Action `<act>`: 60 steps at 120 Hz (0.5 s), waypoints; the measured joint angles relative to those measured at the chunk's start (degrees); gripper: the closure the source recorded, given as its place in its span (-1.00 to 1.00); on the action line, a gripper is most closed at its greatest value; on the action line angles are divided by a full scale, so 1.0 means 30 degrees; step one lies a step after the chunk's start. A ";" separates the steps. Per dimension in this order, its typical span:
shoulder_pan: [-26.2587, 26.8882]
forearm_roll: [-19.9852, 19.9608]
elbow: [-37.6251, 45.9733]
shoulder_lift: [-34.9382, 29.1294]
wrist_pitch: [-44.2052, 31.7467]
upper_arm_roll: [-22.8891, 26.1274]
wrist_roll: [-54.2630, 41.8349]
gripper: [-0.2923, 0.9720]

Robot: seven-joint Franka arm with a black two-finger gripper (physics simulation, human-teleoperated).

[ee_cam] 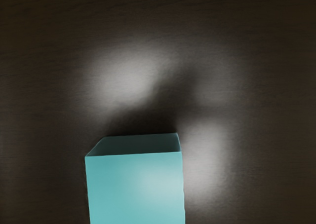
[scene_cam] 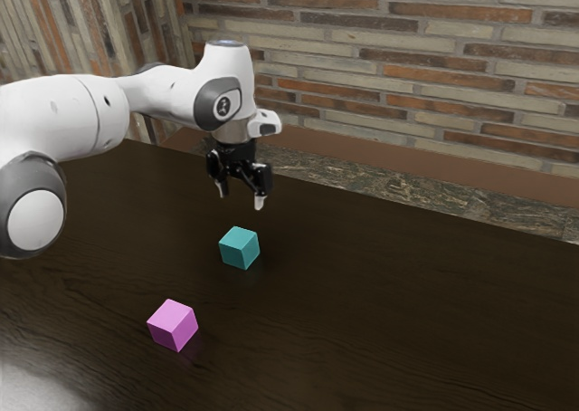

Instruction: Pick up the blue block with one arm, and put the blue block on the pink block with one arm

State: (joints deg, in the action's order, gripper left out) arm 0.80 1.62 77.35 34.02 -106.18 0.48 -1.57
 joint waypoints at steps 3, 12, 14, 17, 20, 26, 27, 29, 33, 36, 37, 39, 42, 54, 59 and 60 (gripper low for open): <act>-0.0046 -0.0038 -0.0075 0.0171 -0.0128 -0.0005 -0.0095 -0.54; -0.0089 -0.0198 -0.0190 0.0653 -0.0484 -0.0025 -0.0360 -0.54; -0.0090 -0.0238 -0.0200 0.0753 -0.0559 -0.0026 -0.0414 -0.54; -0.0092 -0.0288 -0.0210 0.0894 -0.0659 -0.0029 -0.0494 -0.54; -0.0116 -0.0328 -0.0217 0.1039 -0.0748 -0.0033 -0.0570 -0.54; -0.0192 -0.0389 -0.0208 0.1248 -0.0897 -0.0038 -0.0717 -0.54; -0.0211 -0.0401 -0.0202 0.1277 -0.0918 -0.0039 -0.0743 -0.54; -0.0249 -0.0426 -0.0186 0.1331 -0.0959 -0.0040 -0.0793 -0.54; -0.0351 -0.0480 -0.0143 0.1425 -0.1030 -0.0048 -0.0894 -0.54; -0.0430 -0.0523 -0.0099 0.1482 -0.1076 -0.0057 -0.0968 -0.54; -0.0449 -0.0536 -0.0088 0.1499 -0.1090 -0.0060 -0.0992 -0.54; -0.0479 -0.0558 -0.0062 0.1526 -0.1117 -0.0063 -0.1039 -0.54; -0.0510 -0.0587 -0.0037 0.1586 -0.1155 -0.0067 -0.1107 -0.54; -0.0534 -0.0756 0.0127 0.1813 -0.1395 -0.0070 -0.1351 -0.54; -0.0542 -0.0834 0.0183 0.1926 -0.1510 -0.0071 -0.1443 -0.54; -0.0544 -0.0847 0.0192 0.1950 -0.1530 -0.0071 -0.1460 -0.54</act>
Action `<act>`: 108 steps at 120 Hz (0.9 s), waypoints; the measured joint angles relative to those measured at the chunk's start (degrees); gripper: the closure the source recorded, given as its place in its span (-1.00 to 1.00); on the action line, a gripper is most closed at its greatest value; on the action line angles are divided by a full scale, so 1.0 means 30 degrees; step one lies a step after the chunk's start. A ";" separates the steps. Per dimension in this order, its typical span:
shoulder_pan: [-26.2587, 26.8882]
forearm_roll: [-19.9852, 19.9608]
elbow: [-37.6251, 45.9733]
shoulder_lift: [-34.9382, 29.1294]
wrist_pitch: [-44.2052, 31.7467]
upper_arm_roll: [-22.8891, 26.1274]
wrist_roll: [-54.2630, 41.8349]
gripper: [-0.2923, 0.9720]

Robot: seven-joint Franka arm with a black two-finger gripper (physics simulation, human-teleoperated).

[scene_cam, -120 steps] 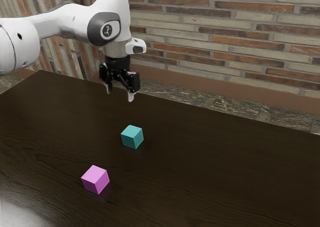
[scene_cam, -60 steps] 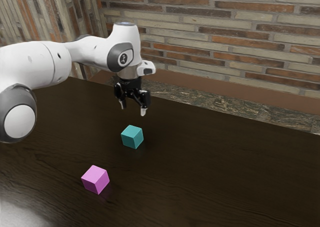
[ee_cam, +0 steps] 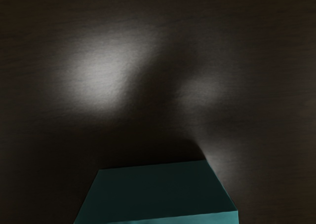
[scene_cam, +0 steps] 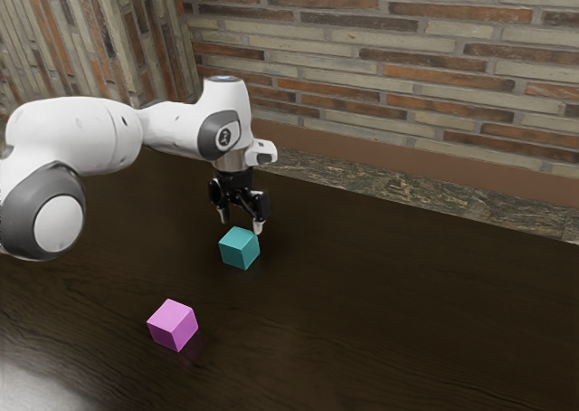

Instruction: Pick up the blue block with one arm, and put the blue block on the pink block with one arm

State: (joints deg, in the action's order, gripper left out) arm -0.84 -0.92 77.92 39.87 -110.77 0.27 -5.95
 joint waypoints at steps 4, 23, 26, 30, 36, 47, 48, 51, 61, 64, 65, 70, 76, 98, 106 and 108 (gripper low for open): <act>-0.0031 -0.0047 0.0023 0.0079 -0.0077 0.0000 -0.0068 -0.54; -0.0151 -0.0253 0.0180 0.0355 -0.0361 -0.0001 -0.0351 -0.54; -0.0159 -0.0268 0.0186 0.0412 -0.0406 0.0003 -0.0391 -0.54; -0.0193 -0.0305 0.0191 0.0486 -0.0480 0.0005 -0.0447 -0.54; -0.0209 -0.0369 0.0206 0.0590 -0.0571 0.0004 -0.0529 -0.54; -0.0226 -0.0432 0.0307 0.0674 -0.0728 0.0000 -0.0678 -0.54; -0.0229 -0.0438 0.0341 0.0677 -0.0758 0.0000 -0.0697 -0.54; -0.0237 -0.0448 0.0425 0.0686 -0.0846 0.0000 -0.0753 -0.54; -0.0231 -0.0427 0.0630 0.0699 -0.1090 -0.0001 -0.0949 -0.54; -0.0209 -0.0406 0.0676 0.0700 -0.1149 -0.0001 -0.1005 -0.54; -0.0195 -0.0399 0.0687 0.0701 -0.1167 -0.0001 -0.1023 -0.54; -0.0113 -0.0372 0.0931 0.0636 -0.1294 -0.0001 -0.1110 -0.54; -0.0078 -0.0351 0.1685 0.0396 -0.1611 0.0000 -0.1206 -0.54; -0.0189 -0.0302 0.3100 -0.0357 -0.2672 0.0015 -0.1522 -0.54; -0.0190 -0.0347 0.3138 -0.0359 -0.3051 0.0025 -0.1635 -0.54; -0.0190 -0.0357 0.3143 -0.0358 -0.3131 0.0026 -0.1658 -0.54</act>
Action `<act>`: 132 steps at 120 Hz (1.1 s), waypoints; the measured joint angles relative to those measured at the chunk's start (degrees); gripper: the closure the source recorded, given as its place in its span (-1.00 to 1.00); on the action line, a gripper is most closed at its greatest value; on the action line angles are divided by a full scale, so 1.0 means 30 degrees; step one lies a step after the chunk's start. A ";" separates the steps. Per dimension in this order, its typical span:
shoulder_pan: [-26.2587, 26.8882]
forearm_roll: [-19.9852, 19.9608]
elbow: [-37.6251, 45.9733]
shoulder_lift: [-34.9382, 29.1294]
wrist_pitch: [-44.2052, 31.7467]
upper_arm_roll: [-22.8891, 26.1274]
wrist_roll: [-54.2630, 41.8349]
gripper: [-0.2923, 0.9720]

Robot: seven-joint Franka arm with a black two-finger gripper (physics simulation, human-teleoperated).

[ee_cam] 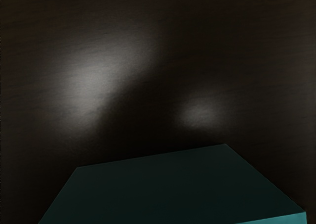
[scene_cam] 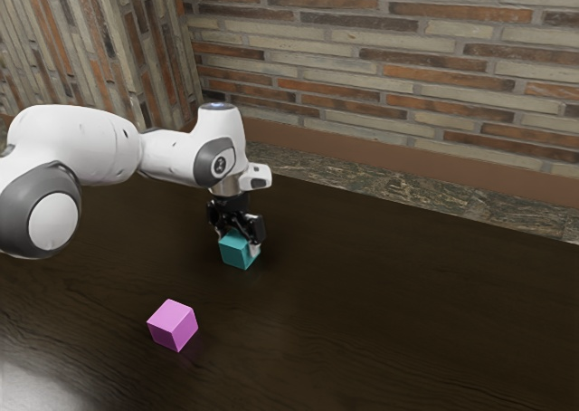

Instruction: Pick up the blue block with one arm, and put the blue block on the pink block with one arm

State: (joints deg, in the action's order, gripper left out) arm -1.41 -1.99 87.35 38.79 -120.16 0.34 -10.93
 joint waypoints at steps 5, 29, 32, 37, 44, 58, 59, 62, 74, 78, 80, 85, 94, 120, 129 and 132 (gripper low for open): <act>0.0000 -0.0044 0.0006 0.0013 -0.0225 0.0002 -0.0052 -0.54; -0.0056 -0.0237 0.0604 -0.0058 -0.1143 0.0003 -0.0243 -0.54; -0.0068 -0.0243 0.0721 -0.0089 -0.1254 0.0003 -0.0262 -0.54; -0.0079 -0.0260 0.0828 -0.0117 -0.1411 0.0003 -0.0293 -0.54; -0.0085 -0.0275 0.0889 -0.0134 -0.1583 0.0003 -0.0333 -0.54; -0.0065 -0.0274 0.0916 -0.0141 -0.1809 0.0003 -0.0406 -0.53; -0.0064 -0.0274 0.0917 -0.0141 -0.1821 0.0003 -0.0411 -0.53; -0.0062 -0.0272 0.0918 -0.0152 -0.1853 0.0003 -0.0426 -0.53; -0.0053 -0.0257 0.0918 -0.0272 -0.1940 0.0003 -0.0473 -0.53; -0.0056 -0.0251 0.0919 -0.0321 -0.1956 0.0003 -0.0487 -0.53; -0.0057 -0.0248 0.0919 -0.0336 -0.1961 0.0003 -0.0493 -0.53; -0.0065 -0.0254 0.0919 -0.0358 -0.1965 0.0003 -0.0507 -0.50; -0.0083 -0.0264 0.0920 -0.0362 -0.1950 0.0003 -0.0528 -0.40; -0.0064 -0.0260 0.0920 -0.0319 -0.1939 0.0002 -0.0570 -0.18; -0.0059 -0.0238 0.0920 -0.0319 -0.1943 0.0001 -0.0565 -0.18; -0.0055 -0.0228 0.0920 -0.0319 -0.1944 0.0001 -0.0562 -0.17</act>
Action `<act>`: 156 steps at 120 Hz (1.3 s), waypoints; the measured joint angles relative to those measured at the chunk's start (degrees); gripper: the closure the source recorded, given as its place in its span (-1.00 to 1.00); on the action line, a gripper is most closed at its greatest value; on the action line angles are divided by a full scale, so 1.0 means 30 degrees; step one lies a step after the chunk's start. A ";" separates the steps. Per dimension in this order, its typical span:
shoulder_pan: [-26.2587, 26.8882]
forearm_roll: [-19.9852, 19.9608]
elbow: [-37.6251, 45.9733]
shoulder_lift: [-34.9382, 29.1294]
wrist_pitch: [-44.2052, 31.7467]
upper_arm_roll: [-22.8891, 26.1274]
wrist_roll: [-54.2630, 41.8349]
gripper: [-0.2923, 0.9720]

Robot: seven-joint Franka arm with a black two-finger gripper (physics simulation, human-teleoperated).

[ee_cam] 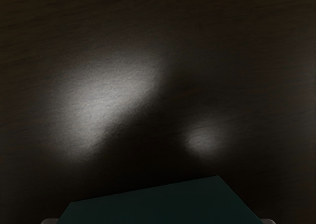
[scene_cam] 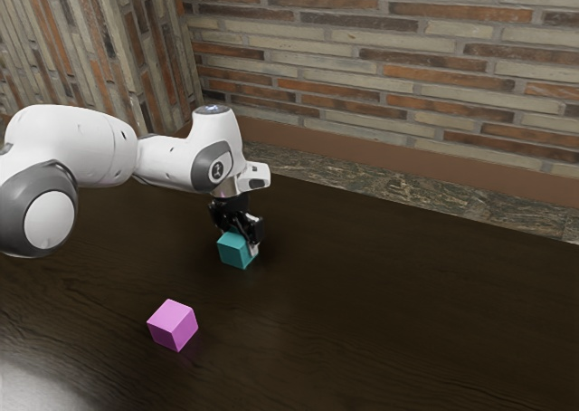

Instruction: Pick up the blue block with one arm, and put the blue block on the pink block with one arm

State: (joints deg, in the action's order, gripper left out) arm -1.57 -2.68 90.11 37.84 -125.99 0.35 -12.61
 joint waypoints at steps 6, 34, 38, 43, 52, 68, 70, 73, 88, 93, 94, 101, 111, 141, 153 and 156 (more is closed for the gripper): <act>0.0013 0.0039 0.0001 -0.0004 -0.0004 0.0000 0.0006 -0.17; 0.0160 0.0141 0.0060 -0.0589 0.0009 0.0000 0.0004 -0.13; 0.0153 0.0147 0.0226 -0.0830 0.0015 0.0000 0.0005 -0.13; 0.0132 0.0154 0.0512 -0.1160 0.0020 0.0000 0.0008 -0.13; 0.0129 0.0173 0.1145 -0.1817 0.0028 0.0000 0.0037 -0.12; 0.0190 0.0195 0.2415 -0.3125 0.0056 0.0002 0.0285 -0.08; 0.0193 0.0200 0.2620 -0.3354 0.0083 0.0002 0.0341 -0.08; 0.0196 0.0209 0.2915 -0.3699 0.0145 0.0002 0.0430 -0.07; 0.0187 0.0264 0.4609 -0.5083 0.0410 -0.0017 0.0964 -0.04; 0.0180 0.0280 0.5142 -0.5421 0.0479 -0.0027 0.1169 -0.03; 0.0179 0.0284 0.5282 -0.5520 0.0492 -0.0031 0.1212 -0.03; 0.0185 0.0321 0.6000 -0.6058 0.0564 -0.0099 0.1505 -0.02; 0.0179 0.0376 0.7026 -0.6996 0.0631 -0.0202 0.1893 -0.02; -0.0041 0.0642 0.9958 -0.9269 0.0644 -0.0234 0.2838 -0.01; 0.0237 0.0686 1.0765 -0.9950 0.0599 -0.0239 0.3206 -0.01; 0.0293 0.0693 1.0943 -1.0068 0.0584 -0.0241 0.3297 -0.01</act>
State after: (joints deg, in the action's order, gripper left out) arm -0.69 -0.60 122.94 7.63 -124.24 -0.38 -2.72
